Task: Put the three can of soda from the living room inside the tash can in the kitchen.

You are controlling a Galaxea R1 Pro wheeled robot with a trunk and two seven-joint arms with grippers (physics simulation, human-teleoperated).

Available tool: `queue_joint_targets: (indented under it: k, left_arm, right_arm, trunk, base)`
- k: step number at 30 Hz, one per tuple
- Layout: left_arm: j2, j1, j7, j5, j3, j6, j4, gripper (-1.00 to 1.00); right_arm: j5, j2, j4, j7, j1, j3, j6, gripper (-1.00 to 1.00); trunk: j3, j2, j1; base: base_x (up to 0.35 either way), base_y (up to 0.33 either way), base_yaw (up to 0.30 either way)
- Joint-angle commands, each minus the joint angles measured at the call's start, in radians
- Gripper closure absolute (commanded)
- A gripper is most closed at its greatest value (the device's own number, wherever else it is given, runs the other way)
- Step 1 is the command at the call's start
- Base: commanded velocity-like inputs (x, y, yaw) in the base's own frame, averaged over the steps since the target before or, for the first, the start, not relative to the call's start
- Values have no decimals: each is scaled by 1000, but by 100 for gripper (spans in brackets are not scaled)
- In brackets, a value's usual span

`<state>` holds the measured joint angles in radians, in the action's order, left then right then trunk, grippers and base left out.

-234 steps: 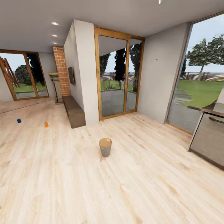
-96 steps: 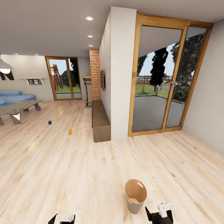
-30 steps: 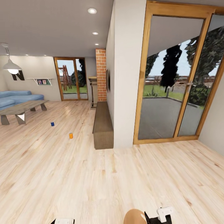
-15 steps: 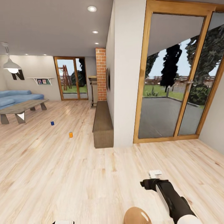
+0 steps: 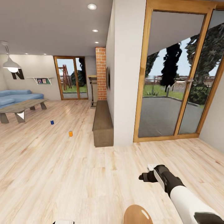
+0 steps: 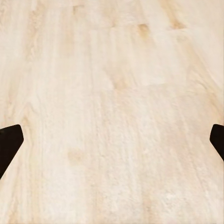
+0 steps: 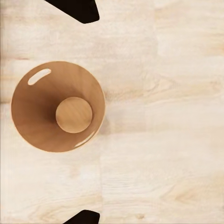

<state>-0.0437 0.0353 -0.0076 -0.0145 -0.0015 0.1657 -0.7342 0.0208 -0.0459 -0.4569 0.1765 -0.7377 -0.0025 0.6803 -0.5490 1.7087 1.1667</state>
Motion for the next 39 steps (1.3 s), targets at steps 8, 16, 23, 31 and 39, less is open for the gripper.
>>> queue_joint_targets:
  k: [8, 16, 23, 31, 39]
  left_arm:
    - [1, 0, 0, -1, 0, -1, 1, -100]
    - [1, 0, 1, -1, 0, -1, 1, -100]
    - [1, 0, 0, -1, 0, -2, 1, -100]
    - [1, 0, 0, -1, 0, -2, 1, -100]
    - [1, 0, 0, -1, 0, -4, 4, -100]
  right_arm:
    - [-2, -3, 59, 3, -32, 0, -50, -100]
    - [-2, -4, 68, 3, -37, -4, -65, -100]
    - [-2, -2, 70, 3, -38, -5, -66, -100]
    - [-1, -2, 70, 4, -38, -5, -64, -100]
    - [3, 0, 71, 4, -39, 1, -63, -100]
  trunk:
    - [-25, 56, 31]
    - [-50, 112, 61]
    - [-72, 161, 88]
    - [-97, 217, 119]
    - [-122, 273, 150]
  base:
    - [0, 0, 0]
    - [0, 0, 0]
    - [0, 0, 0]
    - [0, 0, 0]
    - [0, 0, 0]
